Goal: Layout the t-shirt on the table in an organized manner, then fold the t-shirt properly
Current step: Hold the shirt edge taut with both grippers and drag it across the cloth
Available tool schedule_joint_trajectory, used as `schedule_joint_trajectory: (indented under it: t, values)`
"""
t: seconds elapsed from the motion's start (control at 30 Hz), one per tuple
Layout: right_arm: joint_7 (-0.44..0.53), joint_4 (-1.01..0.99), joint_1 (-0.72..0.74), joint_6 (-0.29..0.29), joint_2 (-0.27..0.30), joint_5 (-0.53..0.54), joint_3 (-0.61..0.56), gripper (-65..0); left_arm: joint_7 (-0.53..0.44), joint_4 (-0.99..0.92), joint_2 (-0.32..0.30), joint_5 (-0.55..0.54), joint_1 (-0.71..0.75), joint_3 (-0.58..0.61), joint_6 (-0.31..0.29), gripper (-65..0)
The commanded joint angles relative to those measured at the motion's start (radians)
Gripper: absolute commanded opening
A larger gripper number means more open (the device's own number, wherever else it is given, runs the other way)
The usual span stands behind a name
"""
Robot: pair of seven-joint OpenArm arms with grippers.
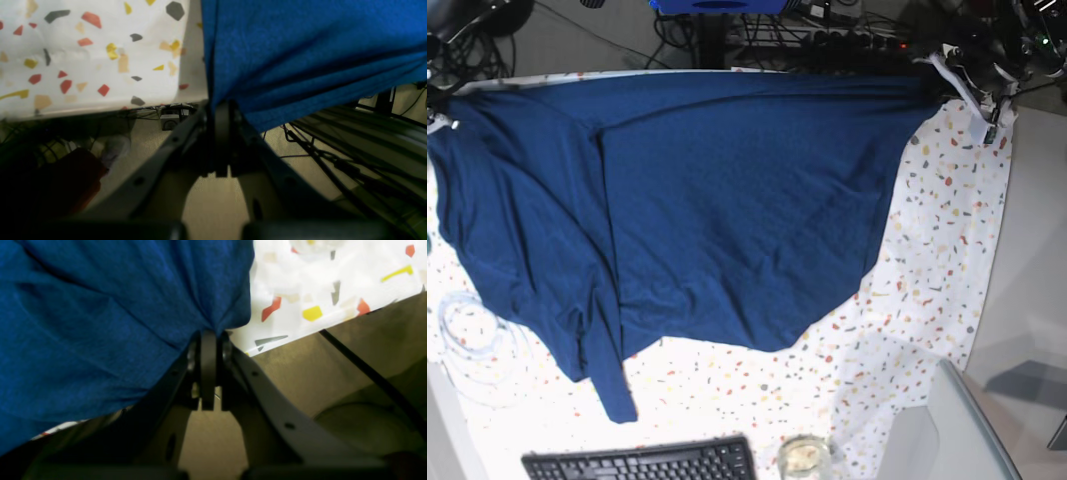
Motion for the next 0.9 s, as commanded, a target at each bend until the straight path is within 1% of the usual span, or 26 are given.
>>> schedule_joint_trajectory:
  t: [0.0, 0.13, 0.27, 0.3, 0.33, 0.4, 0.47, 0.6, 0.7, 0.73, 0.8, 0.87]
  values:
    - [0.015, 0.021, 0.012, -0.007, 0.015, 0.006, -0.011, -65.0, -0.013, 0.015, -0.011, -0.015, -0.004, 0.007, 0.006, -65.0]
    - [0.012, 0.021, 0.013, -0.010, 0.010, 0.006, -0.033, -65.0, -0.013, 0.015, -0.009, -0.015, -0.036, 0.060, 0.026, -65.0]
    - [0.012, 0.021, 0.013, -0.010, 0.015, 0.004, -0.034, -65.0, -0.011, 0.015, -0.008, -0.018, -0.066, 0.064, 0.046, -65.0]
    - [0.011, 0.021, 0.013, -0.011, 0.018, 0.004, -0.034, -65.0, 0.000, 0.015, -0.009, -0.016, -0.073, 0.064, 0.046, -65.0]
    - [0.011, 0.021, 0.013, -0.011, 0.019, 0.004, -0.034, -65.0, 0.033, 0.015, -0.011, -0.016, -0.087, 0.060, 0.046, -65.0]
    - [0.011, 0.021, 0.013, -0.038, 0.019, 0.004, -0.037, -65.0, 0.095, 0.015, -0.011, -0.016, -0.125, 0.057, 0.046, -65.0]
    - [0.017, 0.021, 0.015, -0.064, 0.021, 0.004, -0.073, -65.0, 0.130, 0.015, -0.009, -0.015, -0.153, 0.057, 0.046, -65.0]
    - [0.017, 0.021, 0.015, -0.073, 0.021, 0.004, -0.123, -65.0, 0.133, 0.015, -0.006, -0.013, -0.193, 0.061, 0.046, -65.0]
    - [0.017, 0.021, 0.027, -0.074, 0.021, 0.003, -0.140, -65.0, 0.135, 0.012, -0.006, -0.013, -0.204, 0.063, 0.048, -65.0]
    - [0.017, 0.021, 0.032, -0.076, 0.021, 0.000, -0.140, -65.0, 0.135, 0.006, -0.006, -0.013, -0.204, 0.063, 0.057, -65.0]
    - [0.017, 0.021, 0.045, -0.110, 0.021, -0.039, -0.146, -65.0, 0.135, -0.016, -0.006, -0.013, -0.218, 0.063, 0.086, -65.0]
    - [0.017, 0.018, 0.071, -0.128, 0.018, -0.066, -0.146, -65.0, 0.135, -0.048, -0.006, -0.016, -0.233, 0.063, 0.095, -65.0]
